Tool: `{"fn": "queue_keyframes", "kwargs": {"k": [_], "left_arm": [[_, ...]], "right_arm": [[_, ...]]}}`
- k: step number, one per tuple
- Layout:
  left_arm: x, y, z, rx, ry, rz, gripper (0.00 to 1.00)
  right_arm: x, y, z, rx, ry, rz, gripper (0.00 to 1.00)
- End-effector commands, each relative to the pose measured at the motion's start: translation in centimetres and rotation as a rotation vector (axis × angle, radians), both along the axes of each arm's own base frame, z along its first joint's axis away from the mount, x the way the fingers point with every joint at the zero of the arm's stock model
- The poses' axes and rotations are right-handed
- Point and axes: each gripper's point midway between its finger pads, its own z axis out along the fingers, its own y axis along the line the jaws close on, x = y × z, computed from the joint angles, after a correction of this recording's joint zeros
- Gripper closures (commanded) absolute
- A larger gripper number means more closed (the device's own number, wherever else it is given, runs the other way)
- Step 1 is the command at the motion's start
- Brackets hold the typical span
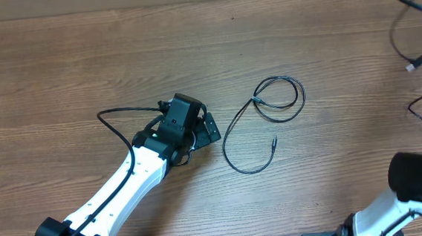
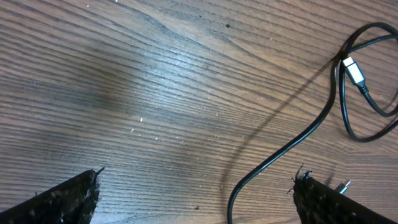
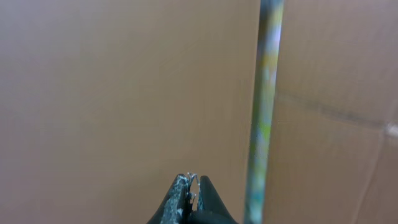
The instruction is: Untangle cables
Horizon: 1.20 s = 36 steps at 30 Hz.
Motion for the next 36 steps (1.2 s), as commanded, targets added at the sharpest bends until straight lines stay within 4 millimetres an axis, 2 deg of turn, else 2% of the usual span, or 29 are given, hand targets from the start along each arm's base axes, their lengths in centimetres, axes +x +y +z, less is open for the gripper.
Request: {"fn": "queue_keyframes", "kwargs": {"k": [1,4,5,9,12,13,15,16,18,20,22,23,24,25,28,31,33,36], "left_arm": [[0.0,0.1,0.1,0.013,-0.012,0.005,0.00],[0.0,0.1,0.1,0.012,-0.012,0.005,0.00],[0.0,0.1,0.1,0.012,-0.012,0.005,0.01],[0.0,0.1,0.1,0.012,-0.012,0.005,0.00],[0.1,0.1,0.1,0.010,-0.015,0.006,0.00],[0.2,0.0,0.2,0.008,-0.019,0.006,0.00],[0.3,0.0,0.2,0.005,-0.024,0.006,0.00],[0.3,-0.1,0.3,0.004,-0.026,0.006,0.00],[0.4,-0.1,0.3,0.004,-0.027,0.006,0.01],[0.3,-0.1,0.3,0.004,-0.026,0.006,0.01],[0.3,-0.1,0.3,0.004,-0.026,0.005,0.00],[0.3,-0.1,0.3,0.004,-0.026,0.006,0.01],[0.3,0.0,0.2,0.004,-0.025,0.006,0.00],[0.3,-0.1,0.2,0.004,-0.025,0.005,0.01],[0.3,-0.1,0.3,0.004,-0.026,0.006,0.01],[0.4,-0.1,0.3,0.002,-0.029,0.006,0.00],[0.4,-0.1,0.3,0.002,-0.029,0.006,0.01],[0.4,-0.1,0.3,0.003,-0.028,0.006,0.00]], "right_arm": [[4.9,-2.7,-10.8,0.047,0.219,0.030,0.96],[6.7,-4.9,-18.5,0.100,0.363,0.009,0.96],[7.1,-5.2,-20.4,0.114,0.399,0.006,0.96],[8.3,-5.4,-29.1,0.194,0.551,0.022,0.96],[9.1,-3.7,-33.9,0.255,0.633,0.110,0.96],[9.3,-3.1,-35.1,0.271,0.651,0.136,0.96],[9.5,-2.5,-36.1,0.284,0.667,0.154,0.96],[9.6,-2.3,-36.1,0.287,0.666,0.156,0.93],[9.7,-1.9,-36.0,0.283,0.665,0.162,0.77],[9.7,-1.5,-35.4,0.280,0.663,0.167,0.53],[9.5,-1.1,-34.5,0.280,0.666,0.171,0.16],[9.4,-0.9,-33.8,0.277,0.664,0.175,0.05],[9.3,-0.5,-32.8,0.273,0.660,0.180,0.00],[8.9,0.2,-30.0,0.260,0.636,0.189,0.00],[7.7,1.7,-25.1,0.237,0.592,0.207,0.00],[5.7,3.7,-22.0,0.258,0.582,0.221,0.00],[4.4,5.0,-21.2,0.316,0.588,0.218,0.00],[2.5,6.8,-22.4,0.432,0.645,0.195,0.00]]}}
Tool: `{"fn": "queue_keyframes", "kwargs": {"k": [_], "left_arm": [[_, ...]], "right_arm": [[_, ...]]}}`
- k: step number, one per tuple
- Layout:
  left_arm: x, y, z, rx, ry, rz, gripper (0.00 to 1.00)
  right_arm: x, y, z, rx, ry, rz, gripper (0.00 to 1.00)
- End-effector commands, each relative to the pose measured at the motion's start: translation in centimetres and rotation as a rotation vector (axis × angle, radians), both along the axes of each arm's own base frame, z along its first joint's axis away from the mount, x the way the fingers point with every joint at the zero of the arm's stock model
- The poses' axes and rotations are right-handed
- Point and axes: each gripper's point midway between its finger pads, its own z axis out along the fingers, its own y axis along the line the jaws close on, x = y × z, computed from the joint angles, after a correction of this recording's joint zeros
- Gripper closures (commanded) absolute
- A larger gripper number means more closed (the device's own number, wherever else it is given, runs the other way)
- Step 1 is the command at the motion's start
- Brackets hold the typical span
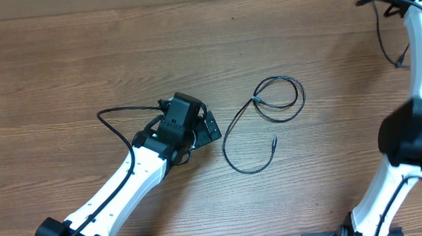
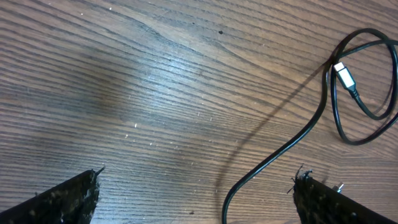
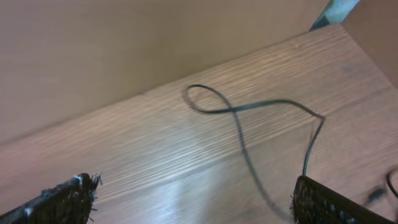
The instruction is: Untangle cables
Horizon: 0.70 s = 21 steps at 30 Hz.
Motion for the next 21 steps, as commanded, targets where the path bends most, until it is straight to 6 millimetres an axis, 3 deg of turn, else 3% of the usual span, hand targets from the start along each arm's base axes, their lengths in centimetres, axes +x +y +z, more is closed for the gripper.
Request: {"fn": "queue_keyframes", "kwargs": {"k": [1,4,8,11,14,21], "left_arm": [[0.0,0.1,0.0,0.013,-0.011,0.006,0.00],[0.0,0.1,0.0,0.013,-0.011,0.006,0.00],[0.0,0.1,0.0,0.013,-0.011,0.006,0.00],[0.0,0.1,0.1,0.013,-0.011,0.006,0.00],[0.0,0.1,0.1,0.013,-0.011,0.006,0.00],[0.0,0.1,0.0,0.013,-0.010,0.006,0.00]], "right_arm": [[-2.1,2.3,2.6,0.125,-0.022,-0.087,0.00],[-4.3,4.9,-0.5,0.270,0.112,-0.110,0.00],[-7.0,9.8,-3.6,0.446,0.286,-0.015,0.00],[-9.7,11.7,-6.0,0.485,0.431,-0.015,0.00],[-12.7,13.6,-8.8,0.542,0.585,-0.111,0.00],[-16.8,18.5,-15.9,0.596,0.776,-0.307,0.00]]}}
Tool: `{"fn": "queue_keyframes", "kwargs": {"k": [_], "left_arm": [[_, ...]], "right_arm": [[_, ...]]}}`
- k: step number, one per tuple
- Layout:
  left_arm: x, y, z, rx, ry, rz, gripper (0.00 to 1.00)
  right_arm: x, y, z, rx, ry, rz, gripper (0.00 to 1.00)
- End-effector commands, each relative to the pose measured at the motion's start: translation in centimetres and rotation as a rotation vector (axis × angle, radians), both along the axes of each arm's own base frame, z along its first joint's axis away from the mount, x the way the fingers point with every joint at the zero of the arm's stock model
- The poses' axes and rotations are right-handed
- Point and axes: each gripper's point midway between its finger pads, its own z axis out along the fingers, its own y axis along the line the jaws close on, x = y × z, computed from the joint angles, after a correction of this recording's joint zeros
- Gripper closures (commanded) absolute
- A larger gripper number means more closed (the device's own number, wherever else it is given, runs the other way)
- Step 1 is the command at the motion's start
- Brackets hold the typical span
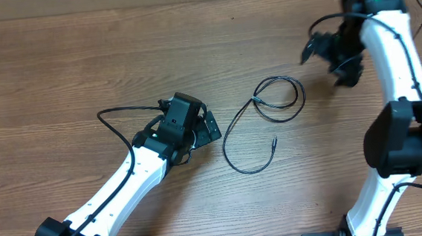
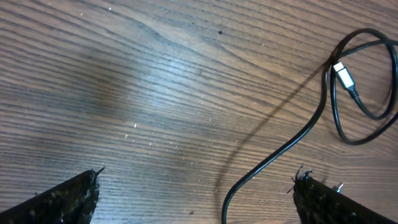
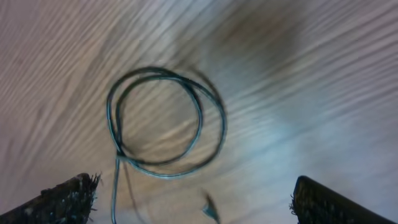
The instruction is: Untangle cables
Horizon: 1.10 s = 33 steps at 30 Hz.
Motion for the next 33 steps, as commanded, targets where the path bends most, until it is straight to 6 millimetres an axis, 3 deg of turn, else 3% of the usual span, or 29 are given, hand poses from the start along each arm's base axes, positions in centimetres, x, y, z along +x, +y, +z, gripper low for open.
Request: {"fn": "queue_keyframes", "kwargs": {"k": [1,6,10,16,21,23,25,30,33], "left_arm": [[0.0,0.2,0.0,0.014,-0.008,0.006,0.01],[0.0,0.2,0.0,0.014,-0.009,0.006,0.01],[0.0,0.2,0.0,0.014,-0.009,0.006,0.00],[0.0,0.2,0.0,0.014,-0.009,0.006,0.00],[0.0,0.2,0.0,0.014,-0.008,0.005,0.00],[0.0,0.2,0.0,0.014,-0.009,0.006,0.00],[0.0,0.2,0.0,0.014,-0.008,0.006,0.00],[0.0,0.2,0.0,0.014,-0.008,0.005,0.00],[0.0,0.2,0.0,0.014,-0.008,0.005,0.00]], "right_arm": [[-1.8,2.6,-3.4,0.012,0.106,-0.142,0.00],[-4.5,5.3,-8.1,-0.008,0.192,-0.251,0.00],[-6.6,6.4,-10.0,-0.035,0.245,-0.248,0.00],[-8.3,7.4,-13.1,-0.046,0.244,-0.236,0.02],[-8.8,7.6,-15.7,-0.034,0.203,-0.250,0.58],[-8.8,7.4,-16.5,-0.041,0.181,-0.250,0.74],[-8.5,6.9,-17.0,-0.060,0.150,-0.252,0.96],[-4.3,5.7,-16.5,-0.066,-0.009,-0.199,0.96],[-1.3,3.5,-15.0,-0.106,-0.096,-0.187,0.96]]}}
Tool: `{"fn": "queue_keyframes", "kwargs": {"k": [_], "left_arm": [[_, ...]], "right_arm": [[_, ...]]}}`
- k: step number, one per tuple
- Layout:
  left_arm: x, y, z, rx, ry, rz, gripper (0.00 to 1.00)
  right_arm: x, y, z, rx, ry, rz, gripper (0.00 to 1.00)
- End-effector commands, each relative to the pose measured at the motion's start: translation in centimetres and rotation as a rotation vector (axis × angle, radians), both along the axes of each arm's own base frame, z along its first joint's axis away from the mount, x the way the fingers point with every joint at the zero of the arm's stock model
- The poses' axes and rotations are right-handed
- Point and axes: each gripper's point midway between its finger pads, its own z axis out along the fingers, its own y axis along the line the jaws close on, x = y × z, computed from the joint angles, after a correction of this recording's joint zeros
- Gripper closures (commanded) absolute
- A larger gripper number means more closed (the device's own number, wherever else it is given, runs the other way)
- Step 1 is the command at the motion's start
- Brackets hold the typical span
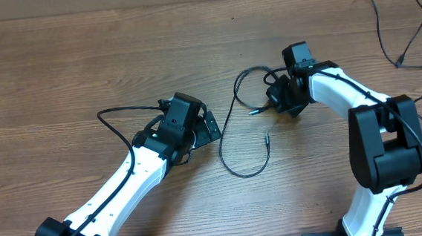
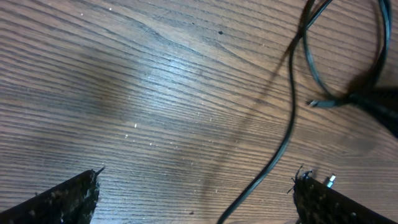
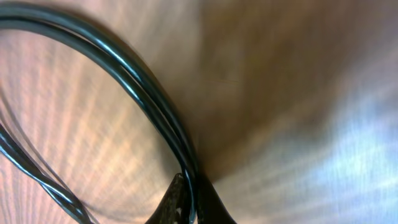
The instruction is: Untangle cables
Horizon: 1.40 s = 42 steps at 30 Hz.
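A thin black cable (image 1: 223, 139) lies on the wooden table (image 1: 80, 60), its loop at the middle and one plug end (image 1: 266, 139) loose below it. My right gripper (image 1: 282, 98) is down on the loop's right side. In the right wrist view the right gripper (image 3: 191, 202) is shut on two strands of the cable (image 3: 155, 93). My left gripper (image 1: 208, 125) stands open just left of the cable's long strand. In the left wrist view the cable (image 2: 287, 124) runs between the wide-apart fingers of the left gripper (image 2: 196, 190), touching neither.
A second black cable (image 1: 411, 37) lies at the far right corner of the table. The left arm's own black lead (image 1: 114, 121) curves over the table to its left. A cardboard wall runs along the far edge.
My right gripper was open and raised to the right of the loop; now it is lower and shut on the loop. The loop has shifted left and changed shape. The left arm has not moved.
My right gripper was shut and off at the right edge, facing the cardboard wall. Then it stood open at the far right corner, with the second cable lying on the table there. Then it hung open over the loop, and now grips it. The left gripper stayed open throughout.
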Motion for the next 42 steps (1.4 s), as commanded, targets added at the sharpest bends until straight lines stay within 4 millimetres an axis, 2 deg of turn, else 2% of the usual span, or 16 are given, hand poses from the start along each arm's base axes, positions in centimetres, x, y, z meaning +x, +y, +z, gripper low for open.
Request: {"fn": "queue_keyframes", "kwargs": {"k": [1,3,5,8,15,21,26,28,30,31,32,35,38,39,40,42], "left_arm": [[0.0,0.1,0.0,0.013,-0.010,0.005,0.01],[0.0,0.1,0.0,0.013,-0.010,0.005,0.00],[0.0,0.1,0.0,0.013,-0.010,0.005,0.00],[0.0,0.1,0.0,0.013,-0.010,0.006,0.00],[0.0,0.1,0.0,0.013,-0.010,0.006,0.00],[0.1,0.1,0.1,0.011,-0.014,0.006,0.01],[0.1,0.1,0.1,0.011,-0.013,0.006,0.00],[0.1,0.1,0.1,0.011,-0.013,0.006,0.01],[0.1,0.1,0.1,0.011,-0.013,0.006,0.00],[0.1,0.1,0.1,0.011,-0.013,0.005,0.00],[0.1,0.1,0.1,0.011,-0.013,0.006,0.01],[0.1,0.1,0.1,0.011,-0.013,0.005,0.00],[0.1,0.1,0.1,0.011,-0.013,0.006,0.00],[0.1,0.1,0.1,0.011,-0.013,0.006,0.01],[0.1,0.1,0.1,0.011,-0.013,0.006,0.00],[0.1,0.1,0.1,0.011,-0.013,0.006,0.00]], "right_arm": [[1.0,-6.0,-2.7,-0.210,0.019,-0.005,0.96],[3.2,-8.6,-1.0,-0.269,-0.036,-0.027,0.96],[7.4,-13.9,2.8,-0.352,-0.151,-0.071,0.96],[10.6,-18.1,6.5,-0.408,-0.268,-0.057,0.96],[15.7,-23.1,14.0,-0.567,-0.510,0.071,0.96],[17.8,-22.5,14.9,-0.621,-0.606,0.174,0.96],[17.4,-22.3,11.0,-0.578,-0.526,0.169,0.96],[16.6,-21.9,8.4,-0.540,-0.458,0.195,0.70],[16.0,-21.7,8.0,-0.537,-0.432,0.215,0.34],[15.9,-21.7,8.3,-0.541,-0.426,0.218,0.09],[15.7,-21.7,8.8,-0.546,-0.420,0.226,0.00],[15.4,-21.9,12.0,-0.569,-0.426,0.232,0.00],[14.9,-22.4,17.6,-0.611,-0.460,0.208,0.00],[14.7,-22.4,19.9,-0.625,-0.485,0.200,0.00],[14.2,-22.1,24.9,-0.644,-0.553,0.186,0.00],[13.2,-21.5,30.2,-0.666,-0.636,0.169,0.00]]}}
